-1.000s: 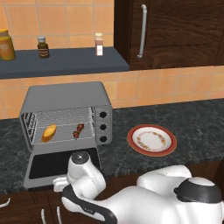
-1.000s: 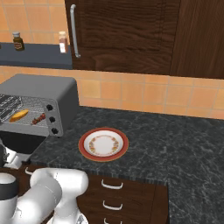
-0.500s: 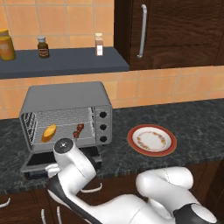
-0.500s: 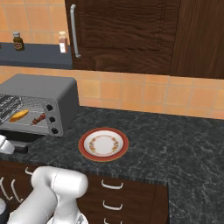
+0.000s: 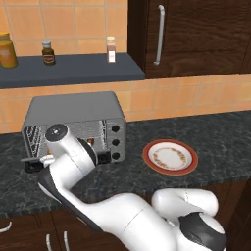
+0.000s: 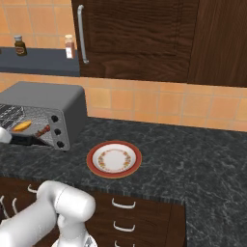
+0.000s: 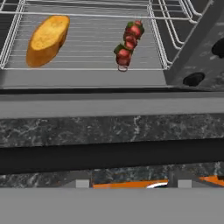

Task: Pick up the kebab skewer and baguette bread, and place them inside the toaster oven. Close the toaster oven door and start by setting the timer.

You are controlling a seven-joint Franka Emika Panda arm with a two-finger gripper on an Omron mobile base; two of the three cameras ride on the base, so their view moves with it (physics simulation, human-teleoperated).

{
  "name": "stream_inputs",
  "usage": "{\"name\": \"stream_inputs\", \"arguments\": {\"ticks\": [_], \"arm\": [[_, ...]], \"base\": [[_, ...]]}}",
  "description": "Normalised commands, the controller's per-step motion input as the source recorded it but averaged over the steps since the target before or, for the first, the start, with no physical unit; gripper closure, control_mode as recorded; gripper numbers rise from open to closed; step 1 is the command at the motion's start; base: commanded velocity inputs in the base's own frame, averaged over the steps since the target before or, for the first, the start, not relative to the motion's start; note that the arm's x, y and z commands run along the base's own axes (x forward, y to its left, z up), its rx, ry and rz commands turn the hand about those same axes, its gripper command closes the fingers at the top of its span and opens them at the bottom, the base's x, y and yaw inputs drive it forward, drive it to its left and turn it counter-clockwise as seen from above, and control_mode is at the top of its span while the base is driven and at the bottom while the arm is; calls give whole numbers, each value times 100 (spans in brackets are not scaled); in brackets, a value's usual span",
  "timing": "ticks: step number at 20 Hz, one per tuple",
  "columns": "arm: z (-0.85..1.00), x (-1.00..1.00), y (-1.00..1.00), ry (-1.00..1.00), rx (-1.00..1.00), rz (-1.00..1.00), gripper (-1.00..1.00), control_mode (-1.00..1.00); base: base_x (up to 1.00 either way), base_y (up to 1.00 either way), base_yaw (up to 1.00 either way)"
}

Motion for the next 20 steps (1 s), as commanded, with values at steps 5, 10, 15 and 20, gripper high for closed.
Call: {"name": "stream_inputs", "arguments": {"ticks": [5,10,15,20], "arm": [[0,95,-34,-13,3,2,-100,-100],[-13,53,-25,-8,4,2,-100,-100],[-1,32,-15,-4,4,1,-100,-100],[-13,52,-11,0,4,0,-100,-100]], "base": [[0,0,0],[0,0,0],[0,0,0],[0,0,0]]}}
